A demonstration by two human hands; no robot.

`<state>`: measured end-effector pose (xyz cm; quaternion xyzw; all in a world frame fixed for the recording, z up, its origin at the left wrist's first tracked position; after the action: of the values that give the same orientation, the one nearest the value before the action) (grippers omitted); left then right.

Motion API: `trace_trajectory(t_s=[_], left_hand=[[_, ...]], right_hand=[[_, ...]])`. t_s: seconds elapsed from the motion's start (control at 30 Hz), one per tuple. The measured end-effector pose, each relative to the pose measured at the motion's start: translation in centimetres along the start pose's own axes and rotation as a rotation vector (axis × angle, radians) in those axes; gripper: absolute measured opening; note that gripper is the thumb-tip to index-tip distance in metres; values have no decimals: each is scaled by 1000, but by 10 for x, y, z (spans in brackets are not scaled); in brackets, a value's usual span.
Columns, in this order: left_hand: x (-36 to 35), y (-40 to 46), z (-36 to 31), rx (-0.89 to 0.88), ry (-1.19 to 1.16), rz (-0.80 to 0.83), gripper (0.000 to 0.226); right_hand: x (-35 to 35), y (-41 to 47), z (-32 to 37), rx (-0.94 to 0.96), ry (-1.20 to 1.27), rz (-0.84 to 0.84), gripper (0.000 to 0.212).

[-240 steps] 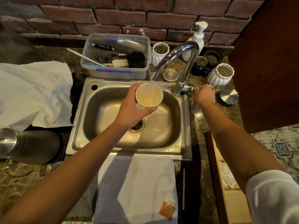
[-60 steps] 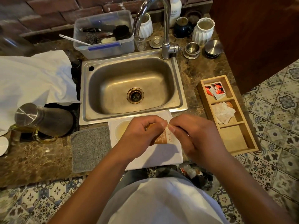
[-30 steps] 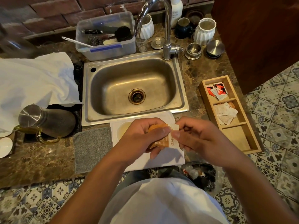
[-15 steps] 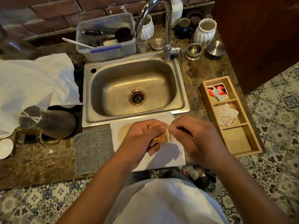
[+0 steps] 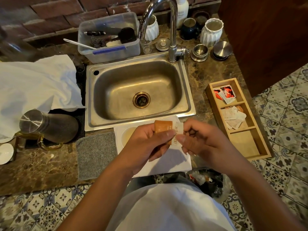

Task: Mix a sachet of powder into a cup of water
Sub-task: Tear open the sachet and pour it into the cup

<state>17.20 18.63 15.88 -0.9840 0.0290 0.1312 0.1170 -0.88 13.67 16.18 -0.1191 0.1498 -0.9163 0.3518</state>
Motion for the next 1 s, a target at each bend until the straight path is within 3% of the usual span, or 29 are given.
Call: trace_trajectory(t_s=[0.2,0.37,0.5,0.8,0.9,1.0], left_hand=[[0,1,-2,-1,68,-28,22],[-3,0,4,46,-72,-81,15],[-6,0,9,70,-157,-153,19],[-15,4,13,86,-218,-250,22],[-17,5,11,57,-164,-265,28],[-17,4,9,25,-78,-253,26]], right_hand=[[1,2,-3,-24,-151,-57,21],[2,5,-1,17,-225,-60,20],[-1,7,0,109,-370,-179,23],[-10,4,-3,276,-720,-454,7],[-9,0,-7,312,-628,-484,7],[-1,-1,-9,157,-329,-412,22]])
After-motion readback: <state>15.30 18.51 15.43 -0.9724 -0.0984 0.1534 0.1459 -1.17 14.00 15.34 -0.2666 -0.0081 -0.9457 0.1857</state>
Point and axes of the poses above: each hand's wrist, its own y-axis towards the middle knuckle, its own x-axis out of the back of the hand, z = x × y, the point moved 2 cm from there along y, towards the middle knuckle, and after that the axes turned 14 degrees about -x, right-handed, at the moved point
